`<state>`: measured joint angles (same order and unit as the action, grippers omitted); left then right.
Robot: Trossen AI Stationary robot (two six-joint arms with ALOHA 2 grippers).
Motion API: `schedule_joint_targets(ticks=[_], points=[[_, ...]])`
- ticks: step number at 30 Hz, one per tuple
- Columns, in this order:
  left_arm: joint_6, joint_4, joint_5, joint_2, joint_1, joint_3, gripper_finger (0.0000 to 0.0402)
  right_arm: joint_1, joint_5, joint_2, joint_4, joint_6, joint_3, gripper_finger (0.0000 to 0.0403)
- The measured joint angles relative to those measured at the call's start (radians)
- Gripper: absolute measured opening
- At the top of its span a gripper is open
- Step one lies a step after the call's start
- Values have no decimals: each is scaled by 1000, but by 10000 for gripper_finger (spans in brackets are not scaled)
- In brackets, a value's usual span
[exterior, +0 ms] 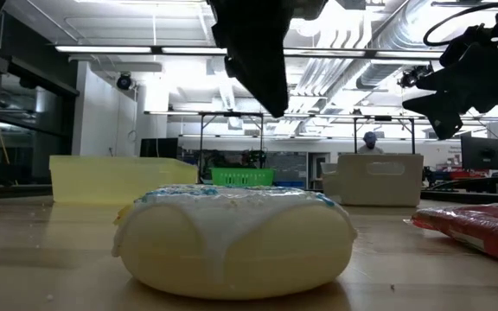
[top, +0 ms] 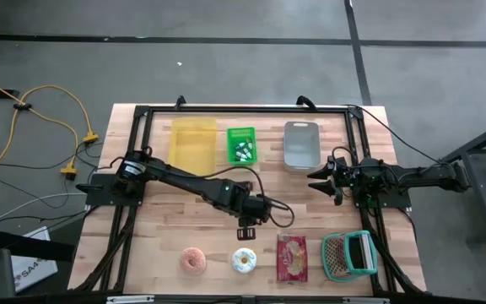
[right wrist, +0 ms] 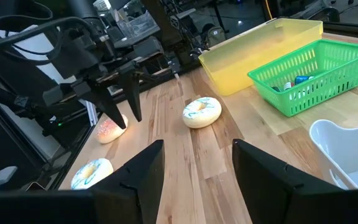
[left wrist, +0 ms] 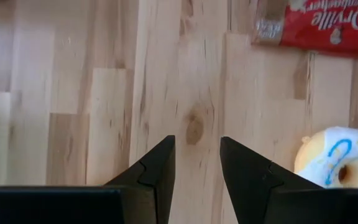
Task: Pick & Place Food Item
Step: Put the popcorn bag into the yellow bin
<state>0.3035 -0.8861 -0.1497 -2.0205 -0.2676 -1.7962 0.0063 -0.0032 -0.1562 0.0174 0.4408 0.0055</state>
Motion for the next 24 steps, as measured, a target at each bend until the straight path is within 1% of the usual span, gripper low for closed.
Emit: schedule_joint_targets(ticks=[4,10,18,24], points=[[0,34,-42,0,-21,0,122,0,0,0,0,0,0,175],[0,87,-66,0,-41,6,122,0,0,0,0,0,0,175],[-3,226,-56,15,-44,110,122,0,0,0,0,0,0,175],[-8,374,-44,78,-44,243,122,0,0,0,0,0,0,175]])
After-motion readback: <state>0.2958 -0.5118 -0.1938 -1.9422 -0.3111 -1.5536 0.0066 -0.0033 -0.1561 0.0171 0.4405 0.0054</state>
